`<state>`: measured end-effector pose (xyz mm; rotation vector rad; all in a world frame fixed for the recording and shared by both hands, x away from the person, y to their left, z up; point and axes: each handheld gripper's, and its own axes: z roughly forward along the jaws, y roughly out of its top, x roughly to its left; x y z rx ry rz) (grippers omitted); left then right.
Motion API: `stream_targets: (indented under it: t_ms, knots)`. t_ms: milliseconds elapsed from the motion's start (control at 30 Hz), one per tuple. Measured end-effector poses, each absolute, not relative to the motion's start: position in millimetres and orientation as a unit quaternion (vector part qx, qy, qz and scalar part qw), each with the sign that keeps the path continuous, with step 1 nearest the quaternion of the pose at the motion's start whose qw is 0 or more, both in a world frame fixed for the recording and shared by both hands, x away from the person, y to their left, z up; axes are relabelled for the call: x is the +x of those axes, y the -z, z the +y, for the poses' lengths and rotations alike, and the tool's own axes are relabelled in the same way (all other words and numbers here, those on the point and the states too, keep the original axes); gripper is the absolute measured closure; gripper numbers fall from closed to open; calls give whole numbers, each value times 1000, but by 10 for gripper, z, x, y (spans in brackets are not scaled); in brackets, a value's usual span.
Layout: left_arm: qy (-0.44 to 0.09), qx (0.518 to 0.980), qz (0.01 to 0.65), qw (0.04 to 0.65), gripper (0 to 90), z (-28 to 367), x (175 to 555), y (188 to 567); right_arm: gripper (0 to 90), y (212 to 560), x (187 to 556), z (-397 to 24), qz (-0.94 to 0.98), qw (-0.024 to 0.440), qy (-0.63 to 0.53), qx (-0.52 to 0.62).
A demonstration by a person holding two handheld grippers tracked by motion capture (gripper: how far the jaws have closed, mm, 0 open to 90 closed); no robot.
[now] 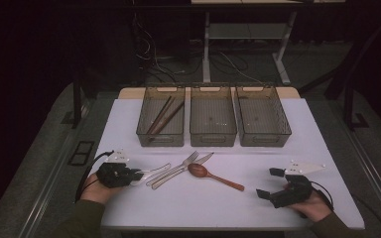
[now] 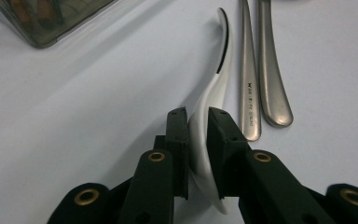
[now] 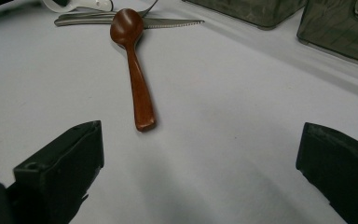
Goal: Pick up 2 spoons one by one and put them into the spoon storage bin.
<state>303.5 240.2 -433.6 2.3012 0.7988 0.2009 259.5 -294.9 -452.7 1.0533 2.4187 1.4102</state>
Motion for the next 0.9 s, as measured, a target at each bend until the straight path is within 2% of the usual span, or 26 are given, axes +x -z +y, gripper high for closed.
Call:
stream_targets:
  t_ms: [567, 900]
  knots:
    - [-95, 886, 309, 332, 802, 2365, 3040, 4285, 6, 4526, 2597, -2952, 806, 74, -471, 350]
    - [-98, 875, 306, 361, 802, 2314, 3046, 4207, 6, 4528, 2595, -2951, 806, 74, -471, 351]
